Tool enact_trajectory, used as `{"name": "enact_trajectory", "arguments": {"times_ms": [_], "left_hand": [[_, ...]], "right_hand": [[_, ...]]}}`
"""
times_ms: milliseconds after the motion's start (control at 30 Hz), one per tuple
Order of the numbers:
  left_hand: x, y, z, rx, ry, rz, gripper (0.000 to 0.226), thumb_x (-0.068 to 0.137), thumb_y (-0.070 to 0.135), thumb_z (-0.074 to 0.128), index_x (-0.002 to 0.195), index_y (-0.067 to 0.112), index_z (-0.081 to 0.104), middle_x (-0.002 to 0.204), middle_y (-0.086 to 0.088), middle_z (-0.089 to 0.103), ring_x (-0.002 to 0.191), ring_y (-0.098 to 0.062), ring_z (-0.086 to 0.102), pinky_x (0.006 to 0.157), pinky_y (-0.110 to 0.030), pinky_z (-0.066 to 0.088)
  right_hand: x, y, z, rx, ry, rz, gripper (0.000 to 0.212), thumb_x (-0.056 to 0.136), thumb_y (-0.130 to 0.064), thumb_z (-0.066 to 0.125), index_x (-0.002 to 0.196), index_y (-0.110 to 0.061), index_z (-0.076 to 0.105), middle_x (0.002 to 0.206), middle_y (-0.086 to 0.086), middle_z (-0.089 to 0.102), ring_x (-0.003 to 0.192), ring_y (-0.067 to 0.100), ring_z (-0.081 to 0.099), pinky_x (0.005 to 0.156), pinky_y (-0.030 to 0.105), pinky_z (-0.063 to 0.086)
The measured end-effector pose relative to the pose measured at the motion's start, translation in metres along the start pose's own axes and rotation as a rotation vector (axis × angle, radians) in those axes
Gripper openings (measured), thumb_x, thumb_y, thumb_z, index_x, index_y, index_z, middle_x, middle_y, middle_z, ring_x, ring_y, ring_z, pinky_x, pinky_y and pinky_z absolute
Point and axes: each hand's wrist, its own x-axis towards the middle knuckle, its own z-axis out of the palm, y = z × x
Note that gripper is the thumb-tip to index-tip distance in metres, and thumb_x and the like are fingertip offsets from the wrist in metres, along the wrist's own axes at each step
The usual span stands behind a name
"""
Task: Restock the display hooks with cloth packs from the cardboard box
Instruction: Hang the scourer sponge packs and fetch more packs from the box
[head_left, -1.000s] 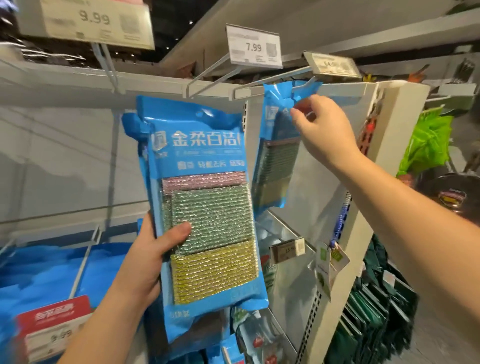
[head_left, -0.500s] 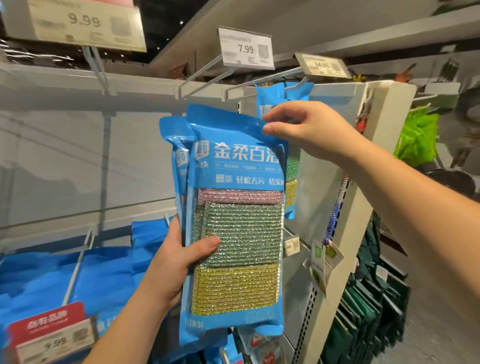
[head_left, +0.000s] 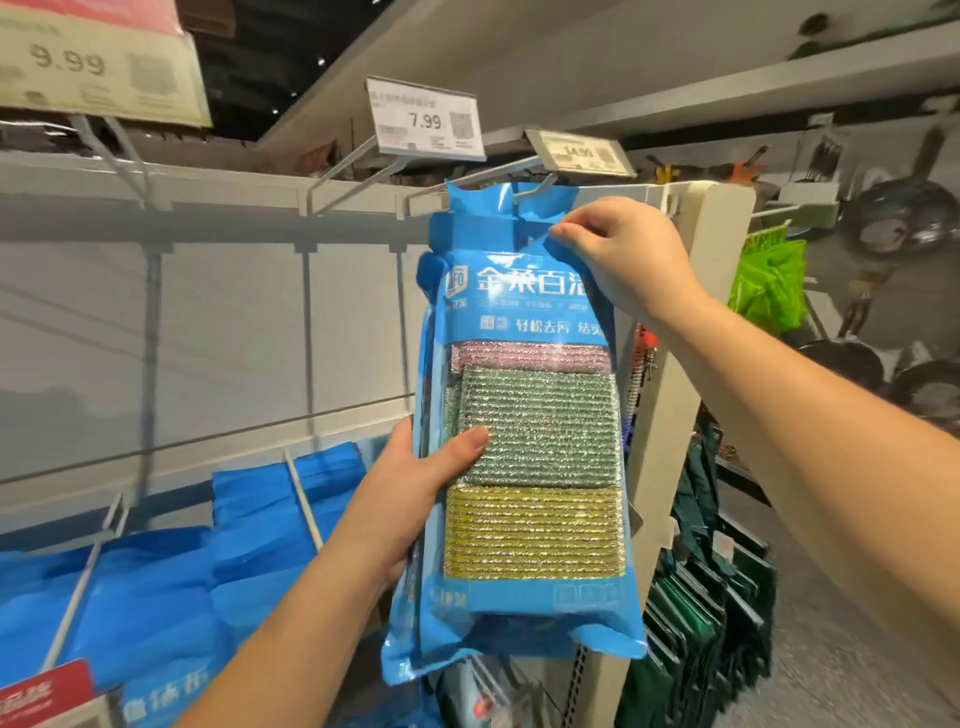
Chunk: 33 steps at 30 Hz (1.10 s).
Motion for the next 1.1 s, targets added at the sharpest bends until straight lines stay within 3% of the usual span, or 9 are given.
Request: {"name": "enact_trajectory", "arguments": {"times_ms": [133, 367, 433, 533, 667, 733, 867, 1000, 1100], "left_hand": [[0.006, 0.006, 0.013, 0.084, 0.027, 0.003, 0.111, 0.045, 0.087, 0.079, 0.140, 0.037, 0.050, 0.132, 0.010, 0.066, 0.124, -0.019, 0.061, 0.109, -0.052, 0.044], [0.011, 0.025, 0.025, 0.126, 0.014, 0.051, 0.131, 0.037, 0.093, 0.074, 0.149, 0.036, 0.038, 0.146, 0.011, 0.054, 0.133, -0.015, 0.052, 0.114, -0.050, 0.038], [0.014, 0.027, 0.026, 0.104, 0.008, 0.048, 0.124, 0.041, 0.089, 0.078, 0.148, 0.040, 0.038, 0.149, 0.006, 0.052, 0.135, -0.020, 0.051, 0.114, -0.053, 0.038], [0.014, 0.026, 0.028, 0.123, 0.002, 0.046, 0.116, 0.044, 0.087, 0.079, 0.145, 0.043, 0.042, 0.146, 0.005, 0.055, 0.134, -0.023, 0.053, 0.112, -0.054, 0.040], [0.015, 0.029, 0.031, 0.103, -0.001, 0.042, 0.120, 0.041, 0.088, 0.079, 0.145, 0.039, 0.043, 0.143, 0.007, 0.058, 0.131, -0.022, 0.055, 0.111, -0.054, 0.042], [0.015, 0.033, 0.032, 0.085, 0.005, 0.041, 0.123, 0.038, 0.088, 0.079, 0.143, 0.033, 0.048, 0.136, 0.008, 0.063, 0.126, -0.020, 0.059, 0.110, -0.052, 0.043], [0.015, 0.035, 0.033, 0.075, 0.006, 0.042, 0.110, 0.037, 0.086, 0.080, 0.132, 0.035, 0.055, 0.125, 0.012, 0.069, 0.120, -0.016, 0.063, 0.108, -0.051, 0.045], [0.016, 0.036, 0.033, 0.078, 0.017, 0.029, 0.092, 0.051, 0.077, 0.082, 0.129, 0.033, 0.058, 0.119, 0.012, 0.072, 0.112, -0.013, 0.067, 0.105, -0.049, 0.048], [0.020, 0.032, 0.031, 0.095, 0.052, 0.037, 0.063, 0.068, 0.058, 0.079, 0.122, 0.032, 0.060, 0.106, 0.016, 0.075, 0.097, -0.003, 0.071, 0.096, -0.036, 0.052]], "right_hand": [[0.012, 0.007, -0.001, -0.052, 0.064, 0.014, 0.026, 0.095, -0.035, 0.061, 0.103, -0.016, 0.077, 0.091, -0.002, 0.060, 0.084, 0.010, 0.050, 0.070, 0.022, 0.028], [0.029, 0.008, -0.010, -0.059, 0.147, 0.018, 0.026, 0.096, -0.031, 0.056, 0.097, -0.015, 0.076, 0.089, -0.004, 0.064, 0.086, 0.012, 0.055, 0.069, 0.023, 0.030], [0.034, 0.010, -0.008, -0.044, 0.195, 0.053, 0.028, 0.094, -0.035, 0.056, 0.095, -0.016, 0.076, 0.086, 0.003, 0.071, 0.083, 0.019, 0.059, 0.066, 0.027, 0.031], [0.041, 0.007, -0.009, -0.046, 0.226, 0.114, 0.027, 0.093, -0.036, 0.056, 0.101, -0.022, 0.077, 0.083, 0.001, 0.067, 0.080, 0.016, 0.055, 0.066, 0.030, 0.035], [0.045, 0.004, -0.009, -0.138, 0.200, 0.177, 0.027, 0.094, -0.030, 0.053, 0.111, -0.022, 0.074, 0.106, 0.005, 0.070, 0.100, 0.025, 0.061, 0.070, 0.026, 0.033], [0.046, 0.003, -0.008, -0.162, 0.182, 0.204, 0.026, 0.095, -0.029, 0.053, 0.110, -0.022, 0.073, 0.107, 0.003, 0.069, 0.095, 0.023, 0.059, 0.071, 0.029, 0.035], [0.050, 0.001, -0.007, -0.130, 0.165, 0.236, 0.023, 0.093, -0.036, 0.057, 0.103, -0.026, 0.075, 0.102, 0.001, 0.071, 0.094, 0.024, 0.063, 0.079, 0.038, 0.052], [0.053, 0.000, -0.005, -0.158, 0.120, 0.272, 0.023, 0.095, -0.041, 0.059, 0.107, -0.029, 0.074, 0.103, -0.001, 0.069, 0.096, 0.023, 0.061, 0.078, 0.034, 0.047], [0.052, 0.002, 0.004, -0.129, 0.082, 0.293, 0.023, 0.095, -0.042, 0.060, 0.111, -0.030, 0.070, 0.116, 0.000, 0.066, 0.105, 0.024, 0.061, 0.081, 0.032, 0.046]]}}
